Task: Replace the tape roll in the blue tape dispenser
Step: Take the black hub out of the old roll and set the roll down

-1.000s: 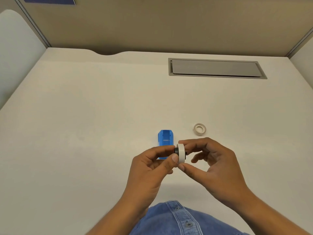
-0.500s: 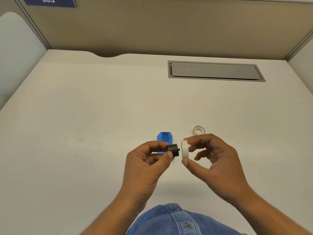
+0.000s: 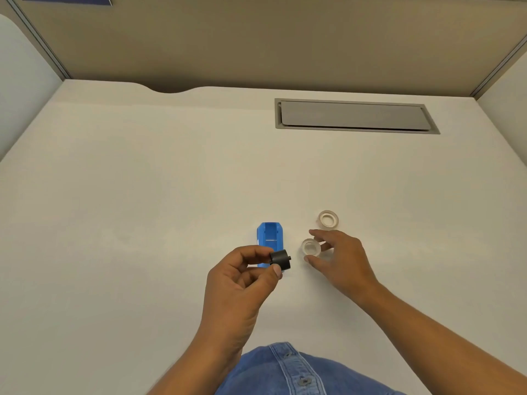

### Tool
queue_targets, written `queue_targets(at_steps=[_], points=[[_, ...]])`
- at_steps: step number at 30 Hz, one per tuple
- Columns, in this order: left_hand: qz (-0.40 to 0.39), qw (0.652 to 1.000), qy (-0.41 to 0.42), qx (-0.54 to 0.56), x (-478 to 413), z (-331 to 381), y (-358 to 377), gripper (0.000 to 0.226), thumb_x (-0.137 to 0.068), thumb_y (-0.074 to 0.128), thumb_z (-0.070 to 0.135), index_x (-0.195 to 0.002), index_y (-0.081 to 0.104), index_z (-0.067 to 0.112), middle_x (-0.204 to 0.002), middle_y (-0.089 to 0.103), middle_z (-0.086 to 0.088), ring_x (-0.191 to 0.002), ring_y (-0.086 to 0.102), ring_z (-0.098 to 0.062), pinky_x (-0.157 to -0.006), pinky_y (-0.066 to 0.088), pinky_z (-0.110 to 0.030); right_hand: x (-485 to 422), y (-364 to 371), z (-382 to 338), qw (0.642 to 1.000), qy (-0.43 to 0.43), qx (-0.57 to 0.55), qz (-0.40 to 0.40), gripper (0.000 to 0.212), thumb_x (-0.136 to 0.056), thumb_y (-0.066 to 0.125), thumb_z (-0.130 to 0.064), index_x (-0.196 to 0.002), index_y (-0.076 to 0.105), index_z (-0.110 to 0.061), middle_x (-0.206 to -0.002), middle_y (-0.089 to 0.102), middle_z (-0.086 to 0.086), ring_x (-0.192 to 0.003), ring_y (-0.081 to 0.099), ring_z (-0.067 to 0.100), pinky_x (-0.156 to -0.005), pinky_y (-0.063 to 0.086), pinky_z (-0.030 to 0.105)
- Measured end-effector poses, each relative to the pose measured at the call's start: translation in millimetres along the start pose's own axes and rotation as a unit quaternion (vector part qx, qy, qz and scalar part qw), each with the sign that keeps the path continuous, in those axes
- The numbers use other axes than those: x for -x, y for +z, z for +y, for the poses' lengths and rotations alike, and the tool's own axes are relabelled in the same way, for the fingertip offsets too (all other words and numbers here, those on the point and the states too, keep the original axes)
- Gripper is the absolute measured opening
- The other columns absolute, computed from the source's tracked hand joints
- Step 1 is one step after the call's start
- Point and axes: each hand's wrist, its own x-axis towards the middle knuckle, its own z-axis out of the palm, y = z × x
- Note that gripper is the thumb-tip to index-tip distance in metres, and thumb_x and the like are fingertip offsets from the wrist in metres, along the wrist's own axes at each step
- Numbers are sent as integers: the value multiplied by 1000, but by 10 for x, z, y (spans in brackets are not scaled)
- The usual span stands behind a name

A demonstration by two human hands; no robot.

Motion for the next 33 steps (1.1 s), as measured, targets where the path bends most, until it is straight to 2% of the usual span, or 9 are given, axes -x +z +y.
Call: queue_targets(at_steps=[2,7,9,13,16,19,23,29,33], points=[[3,1000,-9,6,12,-25,15,21,-74,78,17,-91,73,29,-78,76,-6,-76,71,-17,-70,55,-25,-26,38,20,1000,5,13,8,52,-71,82,-28,-119,63,-30,-106,68,-12,-85,62,5,-77,45,17],[3,1000,-16,13,-4,-50,35,23,-78,77,7,-89,74,27,-87,78,-2,-80,74,-22,-72,57,-23,-58,79,55,997,4,75,22,46,-74,76,-32,-118,61,-30,-111,69,-8,-96,63,15,-84,52,34],[6,1000,-16,14,-11,-50,38,21,-74,77,12,-89,74,28,-88,78,-2,-79,74,-22,-72,57,-23,-60,84,63,994,2,104,24,45,-74,75,-35,-117,61,-31,-111,69,-8,-97,63,16,-82,52,34],[6,1000,-19,-1,-22,-65,45,26,-82,73,4,-90,74,29,-88,78,1,-78,74,-20,-71,57,-26,-48,53,53,993,8,115,26,48,-71,77,-41,-115,60,-35,-111,67,-11,-96,61,14,-78,49,30],[16,1000,-19,-12,-26,-67,41,25,-81,72,5,-90,73,29,-81,78,-1,-76,74,-19,-78,55,-37,-63,-18,23,992,2,117,38,48,-69,76,-49,-113,59,-37,-111,62,-14,-95,58,10,-75,47,27],[18,999,-21,-17,-32,-75,31,25,-79,73,6,-90,73,29,-82,77,-2,-74,72,-20,-78,56,-42,-160,-136,-14,992,-15,113,47,41,-72,73,-43,-111,61,-34,-113,60,-14,-98,56,11,-78,46,26],[18,999,-29,-11,4,-90,27,28,-79,71,-1,-88,73,26,-81,76,-8,-75,73,-21,-80,55,-45,-329,-273,-40,994,-9,92,54,35,-75,72,-30,-108,63,-28,-113,61,-8,-99,58,18,-81,51,37],[23,999,-30,-13,35,-90,25,33,-79,71,-4,-88,73,27,-85,78,-6,-77,73,-22,-81,56,-45,-532,-324,-2,989,37,144,6,64,-73,72,-35,-133,52,-23,-135,51,-3,-117,53,21,-87,48,36],[25,999,-30,-12,60,-94,20,32,-78,72,-3,-87,74,27,-81,77,-8,-76,73,-22,-82,55,-46,-592,-292,24,984,56,170,-11,66,-74,70,-39,-135,50,-26,-136,50,-2,-120,52,21,-88,49,38]])
